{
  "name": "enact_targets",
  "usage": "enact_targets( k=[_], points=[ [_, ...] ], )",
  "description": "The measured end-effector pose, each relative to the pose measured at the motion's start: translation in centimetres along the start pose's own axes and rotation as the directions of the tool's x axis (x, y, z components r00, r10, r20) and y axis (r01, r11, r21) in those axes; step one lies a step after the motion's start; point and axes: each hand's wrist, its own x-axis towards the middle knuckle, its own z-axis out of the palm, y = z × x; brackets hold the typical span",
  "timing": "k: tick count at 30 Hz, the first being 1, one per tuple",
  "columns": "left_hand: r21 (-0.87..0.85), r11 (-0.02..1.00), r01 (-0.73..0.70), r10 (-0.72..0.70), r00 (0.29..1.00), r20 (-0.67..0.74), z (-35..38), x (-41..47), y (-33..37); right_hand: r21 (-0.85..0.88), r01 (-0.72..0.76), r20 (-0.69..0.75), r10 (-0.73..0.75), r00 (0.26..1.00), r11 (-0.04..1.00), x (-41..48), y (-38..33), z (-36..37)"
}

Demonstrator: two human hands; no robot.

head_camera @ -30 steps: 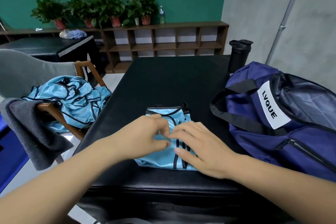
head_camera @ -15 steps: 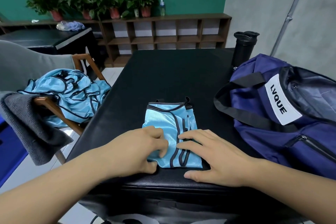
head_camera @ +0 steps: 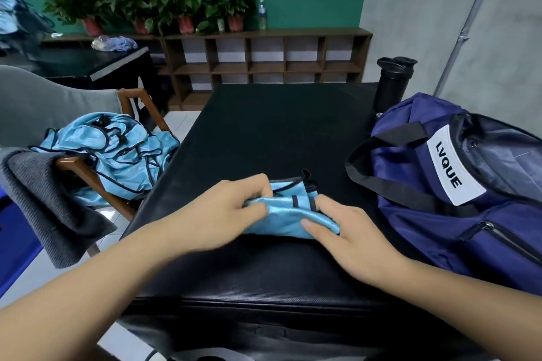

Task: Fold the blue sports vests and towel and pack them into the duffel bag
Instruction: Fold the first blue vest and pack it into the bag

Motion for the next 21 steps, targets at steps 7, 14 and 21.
enact_targets(
  k=[7, 14, 21],
  points=[
    [-0.408, 0.879, 0.245, -0.256, 0.966, 0.03, -0.1, 0.5, -0.7, 0.192, -0.209, -0.064, 0.224, 0.972, 0.959, 1.1, 0.3, -0.7],
    [-0.301, 0.824, 0.48, -0.469, 0.876, 0.113, 1.2, 1.3, -2.5, 0.092, -0.373, -0.064, 0.38, 0.923, 0.923, 2.6, 1.0, -0.4],
    [-0.05, 0.878, 0.476, -0.476, 0.879, 0.009, 1.5, 1.9, -3.5, -0.369, -0.215, -0.13, 0.178, 0.975, 0.904, 3.5, 1.5, -1.4]
  ],
)
